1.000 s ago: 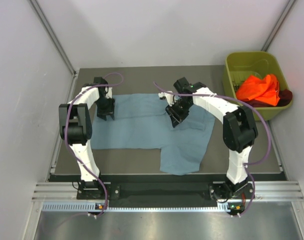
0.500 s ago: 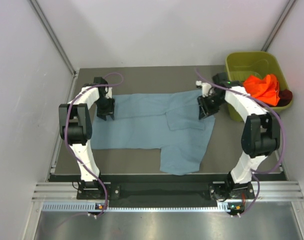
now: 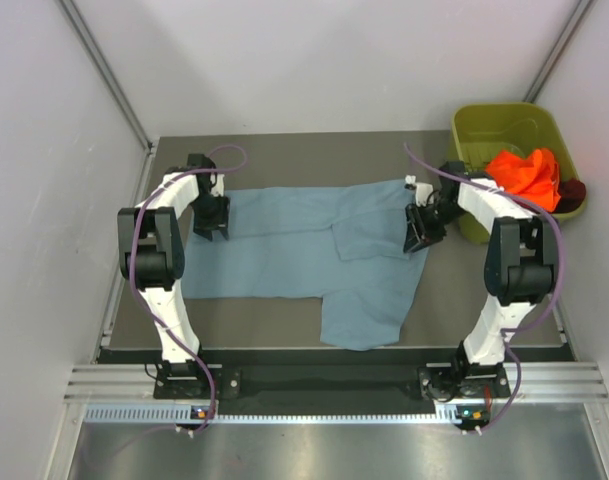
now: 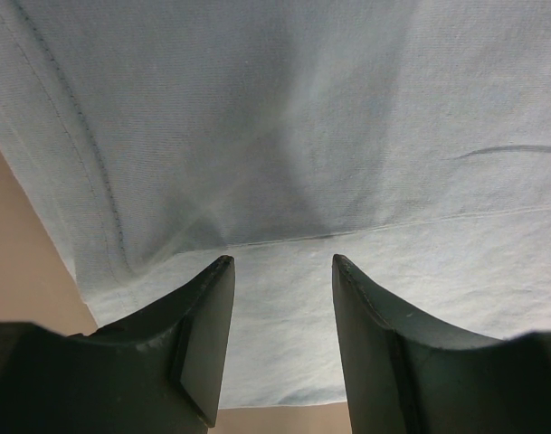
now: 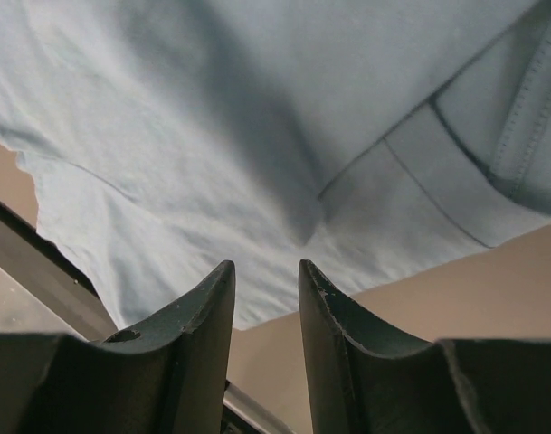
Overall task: Fold and stack the t-shirts
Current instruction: Fold the tshirt
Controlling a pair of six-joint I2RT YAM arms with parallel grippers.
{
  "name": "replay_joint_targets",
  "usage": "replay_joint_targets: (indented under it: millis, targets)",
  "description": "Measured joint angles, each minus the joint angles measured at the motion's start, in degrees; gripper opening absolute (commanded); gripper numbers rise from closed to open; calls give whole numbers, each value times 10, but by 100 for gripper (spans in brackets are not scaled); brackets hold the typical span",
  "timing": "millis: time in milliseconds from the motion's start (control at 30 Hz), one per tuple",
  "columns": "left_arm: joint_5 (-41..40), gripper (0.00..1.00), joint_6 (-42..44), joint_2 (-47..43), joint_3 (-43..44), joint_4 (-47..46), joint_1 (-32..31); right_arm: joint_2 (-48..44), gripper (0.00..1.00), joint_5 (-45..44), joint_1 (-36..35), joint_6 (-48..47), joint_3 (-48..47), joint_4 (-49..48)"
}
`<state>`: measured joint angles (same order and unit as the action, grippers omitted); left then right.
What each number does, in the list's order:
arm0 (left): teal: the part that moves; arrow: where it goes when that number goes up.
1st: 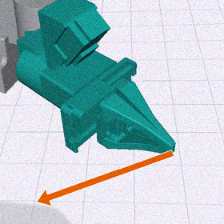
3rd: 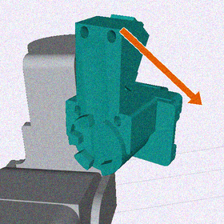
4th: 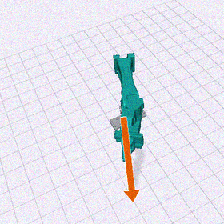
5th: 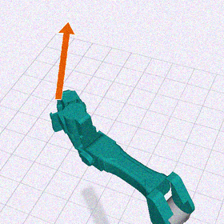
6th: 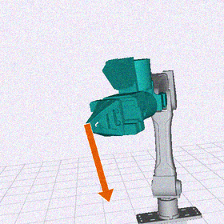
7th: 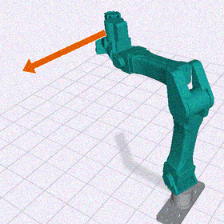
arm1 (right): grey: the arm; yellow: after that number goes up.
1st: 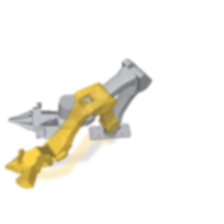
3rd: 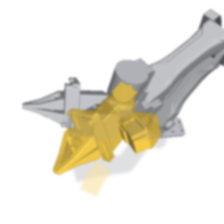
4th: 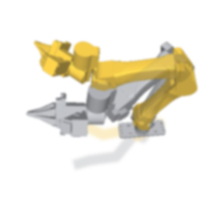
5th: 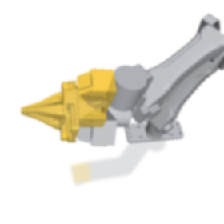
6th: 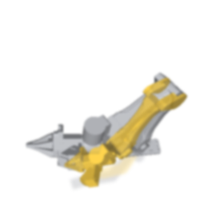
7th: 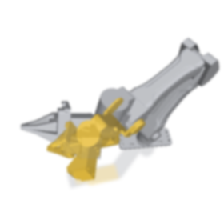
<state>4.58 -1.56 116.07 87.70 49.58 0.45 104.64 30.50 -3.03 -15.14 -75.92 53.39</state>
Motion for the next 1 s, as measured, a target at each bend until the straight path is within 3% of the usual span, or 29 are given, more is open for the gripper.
replay_joint_targets:
  millis: [433, 767, 1000]
  targets:
    - [-16, 52, 3, 0, 0, 0, 0, 49, 34, 32, 23, -9, -14, 4]
    - [-23, 52, 4, 0, 0, 0, -1, 80, 6, 56, 23, -13, -23, 3]
    - [-23, 52, 4, 0, 0, 0, -1, 74, 2, 66, 33, -13, -25, 21]
